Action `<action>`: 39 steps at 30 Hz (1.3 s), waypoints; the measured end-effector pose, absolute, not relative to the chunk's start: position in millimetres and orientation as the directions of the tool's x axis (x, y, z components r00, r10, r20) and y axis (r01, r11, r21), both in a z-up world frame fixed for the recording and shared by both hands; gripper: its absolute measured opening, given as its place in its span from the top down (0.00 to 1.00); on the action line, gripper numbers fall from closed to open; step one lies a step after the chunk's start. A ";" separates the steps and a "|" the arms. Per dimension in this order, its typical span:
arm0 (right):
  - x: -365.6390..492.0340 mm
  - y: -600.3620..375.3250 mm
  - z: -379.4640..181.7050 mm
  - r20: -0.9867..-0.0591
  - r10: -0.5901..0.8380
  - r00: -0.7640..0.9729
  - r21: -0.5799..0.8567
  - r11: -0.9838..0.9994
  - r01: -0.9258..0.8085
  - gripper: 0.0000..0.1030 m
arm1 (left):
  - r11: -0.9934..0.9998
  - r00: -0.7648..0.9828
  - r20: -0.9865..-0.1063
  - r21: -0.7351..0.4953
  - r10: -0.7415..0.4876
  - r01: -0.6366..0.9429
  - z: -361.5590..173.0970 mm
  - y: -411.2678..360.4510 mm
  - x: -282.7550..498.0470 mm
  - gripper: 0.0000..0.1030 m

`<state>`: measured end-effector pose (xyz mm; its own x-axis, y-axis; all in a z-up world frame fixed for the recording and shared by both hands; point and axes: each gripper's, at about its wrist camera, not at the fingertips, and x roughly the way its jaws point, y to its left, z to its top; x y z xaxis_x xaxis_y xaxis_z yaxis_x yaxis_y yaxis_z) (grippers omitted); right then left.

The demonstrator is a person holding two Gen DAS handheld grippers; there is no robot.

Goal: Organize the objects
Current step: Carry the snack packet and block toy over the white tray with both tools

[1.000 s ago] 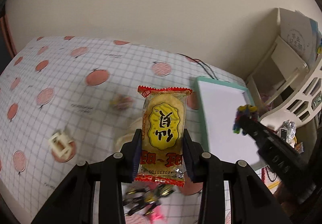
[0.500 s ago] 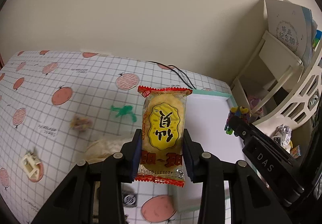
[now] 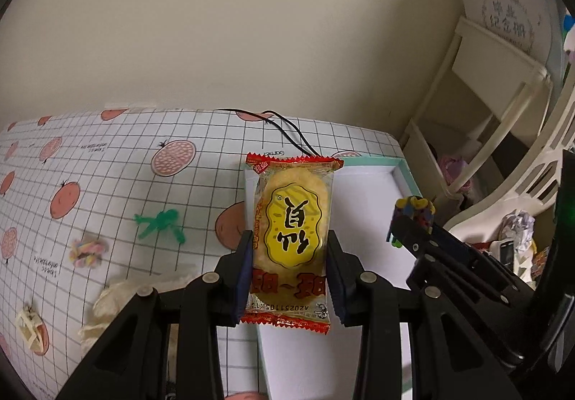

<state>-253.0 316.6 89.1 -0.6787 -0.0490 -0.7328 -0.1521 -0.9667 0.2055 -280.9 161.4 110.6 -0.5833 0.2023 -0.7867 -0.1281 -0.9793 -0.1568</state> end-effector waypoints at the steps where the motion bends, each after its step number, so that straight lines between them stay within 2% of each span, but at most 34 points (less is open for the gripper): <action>1: -253.4 319.0 86.5 -0.735 -0.041 -0.677 0.199 -0.967 -0.157 0.63 | -0.980 -0.586 -0.786 -0.152 0.199 -0.129 108.3 164.1 -284.0 0.62; 21: -263.7 341.9 36.4 -0.797 0.010 -0.604 0.142 -0.969 -0.203 0.63 | -0.988 -0.499 -0.853 -0.132 0.156 -0.083 50.5 185.4 -326.3 0.62; 39: -267.1 339.3 39.2 -0.797 -0.001 -0.604 0.138 -0.974 -0.180 0.63 | -0.988 -0.467 -0.871 -0.138 0.153 -0.066 37.9 186.2 -331.5 0.62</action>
<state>-267.1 339.3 39.2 -0.6044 -0.0009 -0.7967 -0.1800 -0.9740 0.1376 -331.5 186.2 37.9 -0.4665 0.1526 -0.8712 -0.0655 -0.9883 -0.1381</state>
